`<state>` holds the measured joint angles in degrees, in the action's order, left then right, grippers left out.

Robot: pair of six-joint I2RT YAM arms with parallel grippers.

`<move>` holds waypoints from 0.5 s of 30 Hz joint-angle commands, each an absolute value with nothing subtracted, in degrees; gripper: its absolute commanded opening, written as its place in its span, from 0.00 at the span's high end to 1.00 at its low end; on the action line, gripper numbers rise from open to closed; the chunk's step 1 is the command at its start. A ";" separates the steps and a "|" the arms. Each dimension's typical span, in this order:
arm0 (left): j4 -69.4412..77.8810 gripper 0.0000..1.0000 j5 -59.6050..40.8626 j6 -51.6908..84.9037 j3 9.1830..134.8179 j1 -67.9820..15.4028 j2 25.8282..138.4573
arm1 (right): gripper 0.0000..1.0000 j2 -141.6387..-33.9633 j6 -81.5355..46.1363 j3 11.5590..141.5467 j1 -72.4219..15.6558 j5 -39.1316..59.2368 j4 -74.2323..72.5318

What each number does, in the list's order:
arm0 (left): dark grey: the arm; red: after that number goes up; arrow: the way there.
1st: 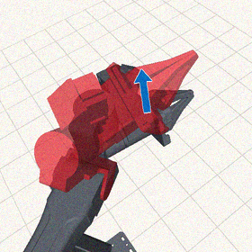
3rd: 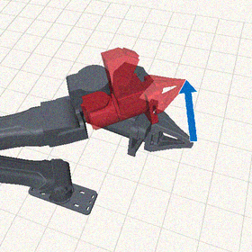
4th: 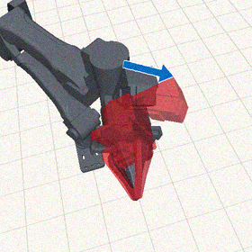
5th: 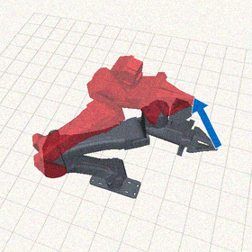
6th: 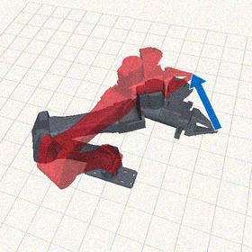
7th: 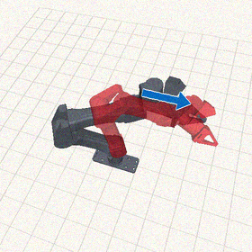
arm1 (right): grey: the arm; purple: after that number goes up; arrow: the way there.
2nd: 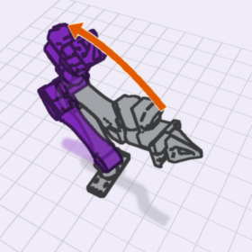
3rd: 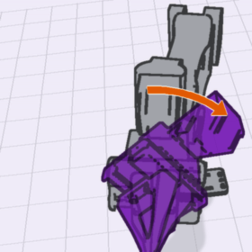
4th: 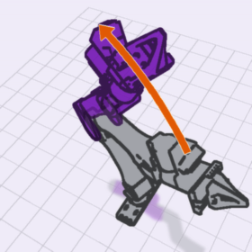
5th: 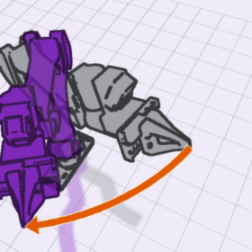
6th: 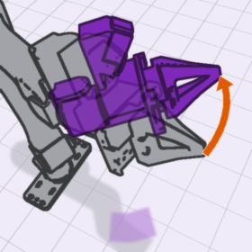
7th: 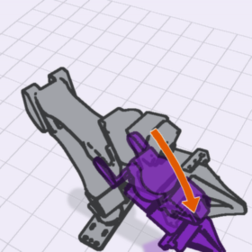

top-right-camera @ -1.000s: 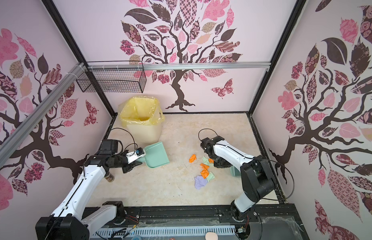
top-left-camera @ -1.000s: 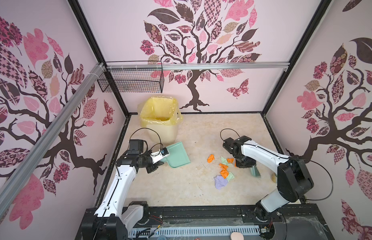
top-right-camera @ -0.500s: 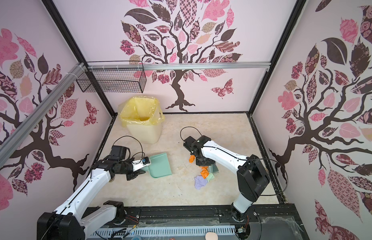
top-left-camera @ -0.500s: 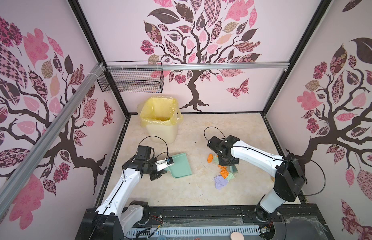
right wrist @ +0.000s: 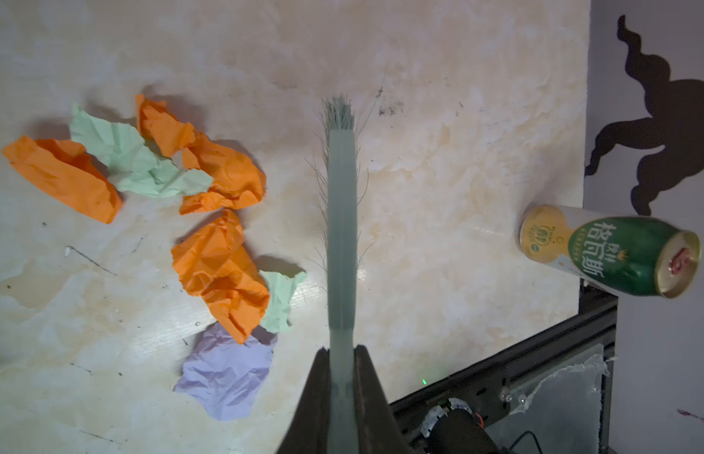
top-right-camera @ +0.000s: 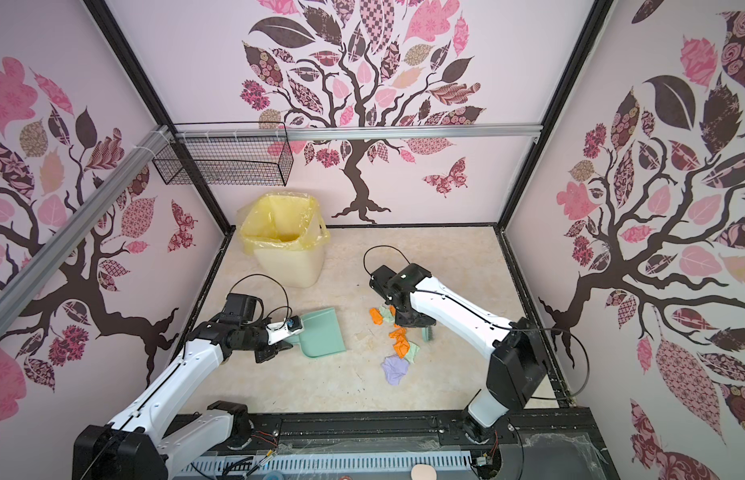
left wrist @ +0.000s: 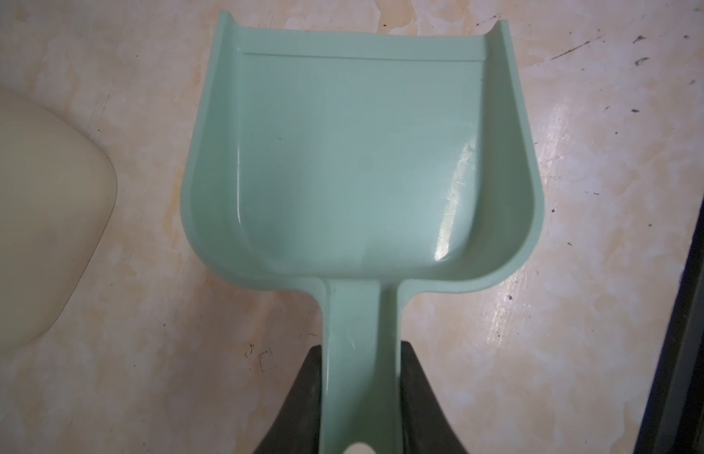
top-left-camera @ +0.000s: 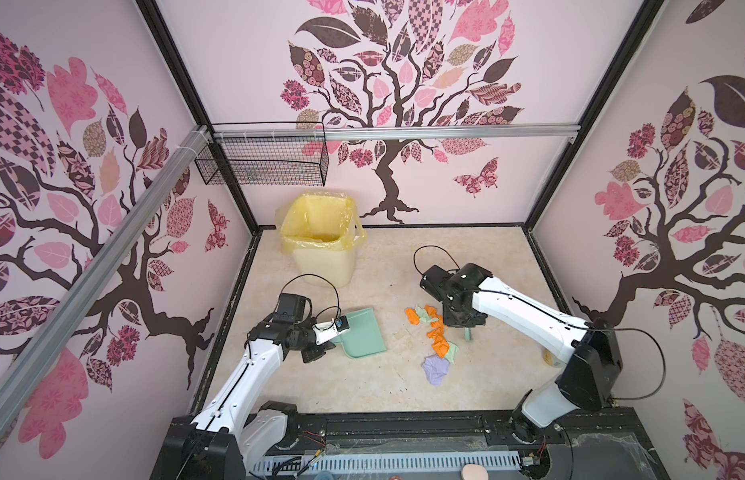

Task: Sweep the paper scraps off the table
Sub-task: 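Sweep the gathered scraps toward the dustpan with the right gripper's broom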

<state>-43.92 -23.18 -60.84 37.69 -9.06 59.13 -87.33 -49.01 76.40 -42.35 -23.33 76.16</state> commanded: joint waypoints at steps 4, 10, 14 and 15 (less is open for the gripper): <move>-41.52 1.00 -24.43 -60.06 36.79 -9.24 59.99 | 1.00 -78.64 -60.18 68.71 -48.59 -20.22 82.42; -41.48 1.00 -24.43 -60.16 36.83 -9.29 59.76 | 1.00 -81.25 -66.44 66.58 -56.75 -15.10 79.81; -41.65 1.00 -24.12 -60.21 36.71 -9.29 59.35 | 1.00 -86.18 -68.40 67.41 -61.30 -12.22 74.97; -41.62 1.00 -24.07 -60.11 36.69 -9.30 59.24 | 1.00 -87.16 -68.76 67.94 -61.97 -11.78 73.68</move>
